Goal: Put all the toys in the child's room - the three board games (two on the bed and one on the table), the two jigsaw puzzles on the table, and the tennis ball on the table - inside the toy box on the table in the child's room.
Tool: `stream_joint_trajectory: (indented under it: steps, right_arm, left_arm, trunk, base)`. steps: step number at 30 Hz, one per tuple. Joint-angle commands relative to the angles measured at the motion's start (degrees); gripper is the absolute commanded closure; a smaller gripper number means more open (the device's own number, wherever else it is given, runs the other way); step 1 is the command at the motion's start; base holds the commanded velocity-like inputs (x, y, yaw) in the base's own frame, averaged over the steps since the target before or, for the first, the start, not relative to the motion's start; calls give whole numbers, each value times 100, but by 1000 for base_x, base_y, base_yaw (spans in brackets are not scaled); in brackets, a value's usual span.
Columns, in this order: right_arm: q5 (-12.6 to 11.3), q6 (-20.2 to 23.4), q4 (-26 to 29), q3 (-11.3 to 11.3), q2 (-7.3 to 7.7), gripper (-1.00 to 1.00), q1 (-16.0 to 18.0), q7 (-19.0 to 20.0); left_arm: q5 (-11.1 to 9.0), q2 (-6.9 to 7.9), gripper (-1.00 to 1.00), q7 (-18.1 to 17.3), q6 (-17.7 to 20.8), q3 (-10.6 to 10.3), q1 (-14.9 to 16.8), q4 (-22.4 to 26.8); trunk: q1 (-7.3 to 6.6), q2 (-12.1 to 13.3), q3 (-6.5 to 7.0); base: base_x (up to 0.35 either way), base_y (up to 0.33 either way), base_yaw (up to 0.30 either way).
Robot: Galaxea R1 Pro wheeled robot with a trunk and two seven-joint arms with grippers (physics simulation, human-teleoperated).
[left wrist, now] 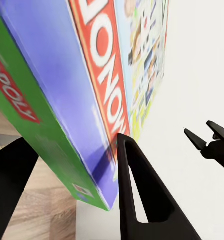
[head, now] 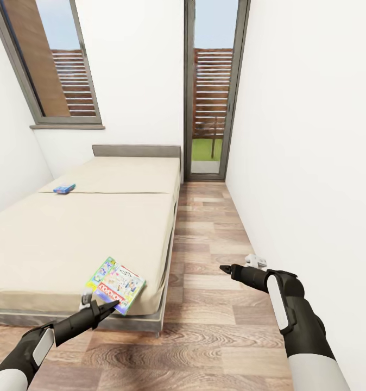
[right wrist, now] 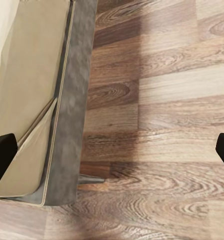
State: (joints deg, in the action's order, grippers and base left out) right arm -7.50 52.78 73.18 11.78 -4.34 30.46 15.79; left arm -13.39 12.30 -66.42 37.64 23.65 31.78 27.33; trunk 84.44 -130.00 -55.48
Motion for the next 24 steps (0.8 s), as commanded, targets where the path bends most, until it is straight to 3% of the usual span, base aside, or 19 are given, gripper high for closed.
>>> stream_joint_trajectory:
  steps: [1,10,16,24]
  right_arm:
    - [-15,30,3,17,-6,-100,4,12]
    - [-15,30,3,17,-6,-100,4,12]
    - [-15,30,3,17,-6,-100,4,10]
    - [-32,30,3,22,-6,-100,4,12]
  left_arm:
    - [3,0,100,-11,33,6,3,-2]
    - [2,297,100,-712,173,16,4,149]
    - [6,675,100,-1102,701,10,4,416]
    - [40,1108,100,-1598,1341,-35,4,778]
  trunk:
    - [-23,39,13]
    - [-221,400,175]
    - [-265,481,211]
    - [-441,801,354]
  base:
    - [0,0,0]
    - [0,0,0]
    - [0,0,0]
    - [0,0,0]
